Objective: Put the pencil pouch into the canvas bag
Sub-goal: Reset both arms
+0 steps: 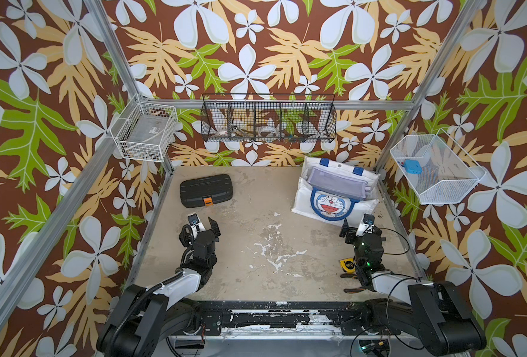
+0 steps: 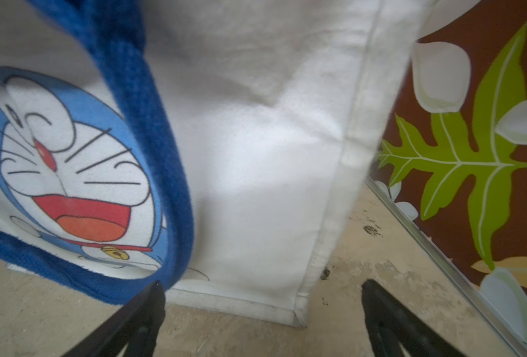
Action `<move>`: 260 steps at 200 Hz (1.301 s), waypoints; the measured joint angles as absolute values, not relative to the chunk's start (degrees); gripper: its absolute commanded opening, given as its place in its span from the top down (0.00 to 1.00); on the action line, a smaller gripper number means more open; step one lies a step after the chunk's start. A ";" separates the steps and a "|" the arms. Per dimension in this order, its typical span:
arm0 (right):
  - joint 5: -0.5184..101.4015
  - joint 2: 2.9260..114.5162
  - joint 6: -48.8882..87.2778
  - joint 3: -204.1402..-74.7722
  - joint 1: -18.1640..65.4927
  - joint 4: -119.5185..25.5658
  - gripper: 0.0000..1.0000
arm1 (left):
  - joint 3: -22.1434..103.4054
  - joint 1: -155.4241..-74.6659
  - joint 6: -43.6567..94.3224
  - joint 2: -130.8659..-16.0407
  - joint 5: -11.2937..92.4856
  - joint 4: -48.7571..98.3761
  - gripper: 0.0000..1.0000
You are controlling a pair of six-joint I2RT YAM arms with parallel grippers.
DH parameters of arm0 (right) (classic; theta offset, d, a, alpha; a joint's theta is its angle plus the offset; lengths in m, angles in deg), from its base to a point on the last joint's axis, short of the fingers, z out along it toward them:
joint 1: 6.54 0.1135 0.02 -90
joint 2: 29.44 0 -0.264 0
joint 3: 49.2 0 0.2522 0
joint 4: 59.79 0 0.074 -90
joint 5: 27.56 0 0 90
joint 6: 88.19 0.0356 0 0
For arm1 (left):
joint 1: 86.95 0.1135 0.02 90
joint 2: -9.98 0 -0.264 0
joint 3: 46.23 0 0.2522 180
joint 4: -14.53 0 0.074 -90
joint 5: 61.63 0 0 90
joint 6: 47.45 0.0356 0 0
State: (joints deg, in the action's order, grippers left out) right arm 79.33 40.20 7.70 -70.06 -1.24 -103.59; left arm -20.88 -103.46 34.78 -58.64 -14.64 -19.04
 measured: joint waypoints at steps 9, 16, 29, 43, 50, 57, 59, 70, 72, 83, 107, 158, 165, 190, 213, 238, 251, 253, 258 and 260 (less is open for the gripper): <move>80.51 40.51 7.44 -69.10 -1.28 -105.44 0.00 | -21.86 -102.63 36.23 -60.90 -14.16 -23.19 0.00; 81.05 41.89 7.31 -68.66 -1.30 -107.72 0.00 | -22.78 -101.80 36.92 -62.36 -13.57 -26.30 0.00; 82.14 46.17 6.89 -68.35 -1.48 -112.00 0.00 | -24.38 -100.18 37.73 -65.42 -12.41 -31.89 0.00; 82.32 48.95 6.02 -69.25 -1.65 -112.90 0.00 | -24.40 -98.72 38.15 -68.72 -10.33 -35.63 0.00; 82.32 49.65 6.00 -69.97 -1.65 -113.57 0.00 | -23.76 -98.26 38.41 -69.94 -8.98 -36.63 0.00; 82.28 50.17 5.84 -70.76 -1.65 -114.14 0.00 | -23.00 -97.71 38.59 -70.64 -7.07 -37.18 0.00; 82.30 50.35 5.82 -71.06 -1.63 -114.19 0.00 | -22.80 -97.47 38.59 -70.75 -6.48 -37.38 0.00; 82.19 51.26 5.80 -72.72 -1.76 -113.68 0.00 | -22.50 -96.16 38.56 -70.82 -3.38 -38.60 0.00; 82.19 51.50 5.80 -73.21 -1.81 -113.44 0.00 | -22.54 -95.96 38.56 -70.86 -2.94 -38.84 0.00; 81.79 52.53 5.71 -75.26 -2.13 -112.35 0.00 | -23.81 -95.11 38.65 -71.98 -0.34 -42.19 0.00; 81.45 52.99 5.67 -76.20 -2.51 -111.08 0.00 | -24.51 -94.13 39.64 -73.44 5.49 -42.99 0.00; 79.54 55.61 4.14 -72.64 -1.59 -113.88 0.00 | -25.27 -94.69 39.88 -73.62 7.96 -46.40 0.00; 78.10 55.39 3.88 -73.12 -1.98 -114.08 0.00 | -25.36 -94.87 39.90 -73.66 7.81 -46.65 0.00; 77.75 55.09 4.03 -73.82 -3.10 -115.30 0.00 | -25.38 -94.98 40.07 -73.68 7.64 -47.45 0.00; 76.96 55.02 4.09 -73.80 -3.05 -115.21 0.00 | -25.40 -95.00 40.23 -73.68 7.59 -47.72 0.00; 76.96 55.00 4.12 -73.80 -3.10 -115.21 0.00 | -25.40 -95.00 40.31 -73.70 7.59 -47.78 0.00; 76.96 54.98 4.12 -73.80 -3.10 -115.21 0.00 | -25.40 -95.00 40.60 -73.70 7.59 -47.78 0.00; 76.94 54.98 4.12 -73.80 -3.10 -115.21 0.00 | -25.40 -95.00 40.71 -73.70 7.59 -47.78 0.00; 76.94 54.98 4.12 -73.80 -3.10 -115.21 0.00 | -25.40 -95.00 40.71 -73.70 7.59 -47.78 0.00; 76.94 54.98 4.12 -73.80 -3.10 -115.21 0.00 | -25.40 -95.00 40.71 -73.70 7.59 -47.78 0.00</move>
